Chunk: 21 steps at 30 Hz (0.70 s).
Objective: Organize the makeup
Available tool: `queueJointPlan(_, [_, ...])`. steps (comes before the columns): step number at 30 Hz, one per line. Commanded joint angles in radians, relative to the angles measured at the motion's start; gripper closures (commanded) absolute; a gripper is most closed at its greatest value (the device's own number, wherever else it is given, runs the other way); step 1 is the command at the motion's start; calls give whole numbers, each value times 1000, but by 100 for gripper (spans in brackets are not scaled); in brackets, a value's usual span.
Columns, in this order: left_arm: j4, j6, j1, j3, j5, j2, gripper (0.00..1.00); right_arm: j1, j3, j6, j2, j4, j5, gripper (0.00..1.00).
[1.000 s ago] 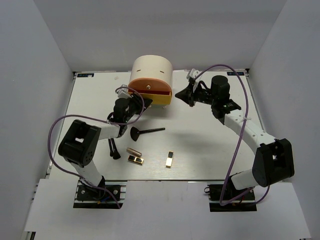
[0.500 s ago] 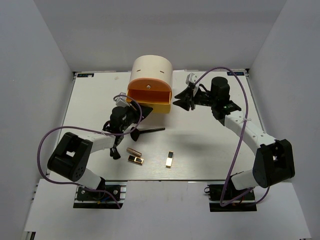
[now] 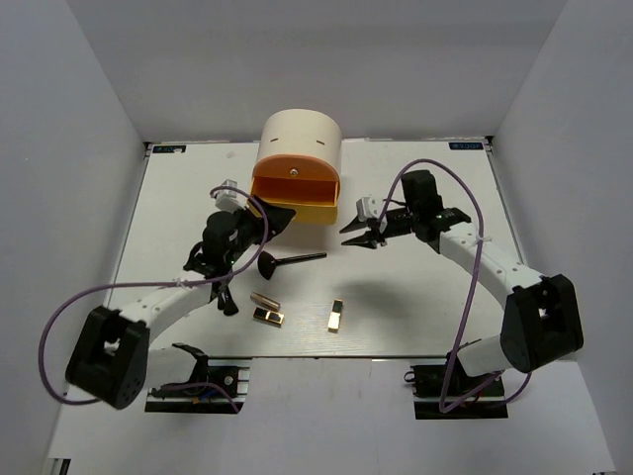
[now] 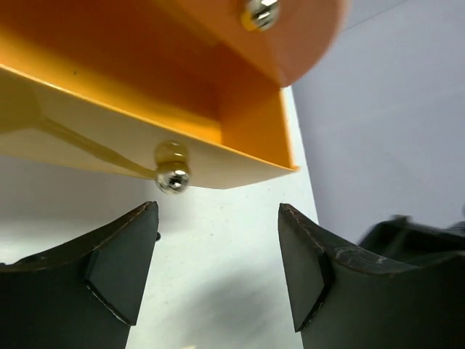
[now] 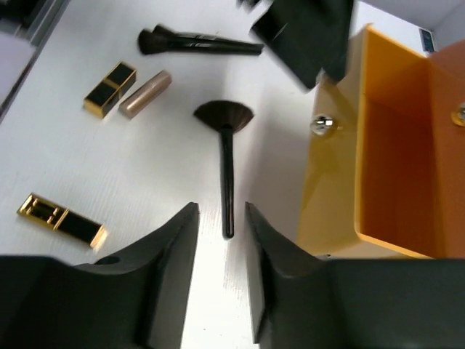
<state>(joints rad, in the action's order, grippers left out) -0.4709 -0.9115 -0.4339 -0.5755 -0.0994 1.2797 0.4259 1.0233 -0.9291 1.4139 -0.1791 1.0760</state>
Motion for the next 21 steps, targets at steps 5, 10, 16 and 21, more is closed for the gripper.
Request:
queueJointPlan(5, [357, 29, 18, 57, 167, -313, 23, 100, -74, -277, 29, -84, -134, 78])
queueJointPlan(10, [708, -33, 18, 68, 413, -548, 24, 252, -114, -223, 104, 50, -348, 77])
queueJointPlan(16, [952, -115, 18, 71, 540, -759, 20, 382, -14, -140, 265, 119, -534, 56])
queueJointPlan(21, [1092, -168, 18, 81, 561, -841, 20, 424, 40, -15, 362, 248, -695, 54])
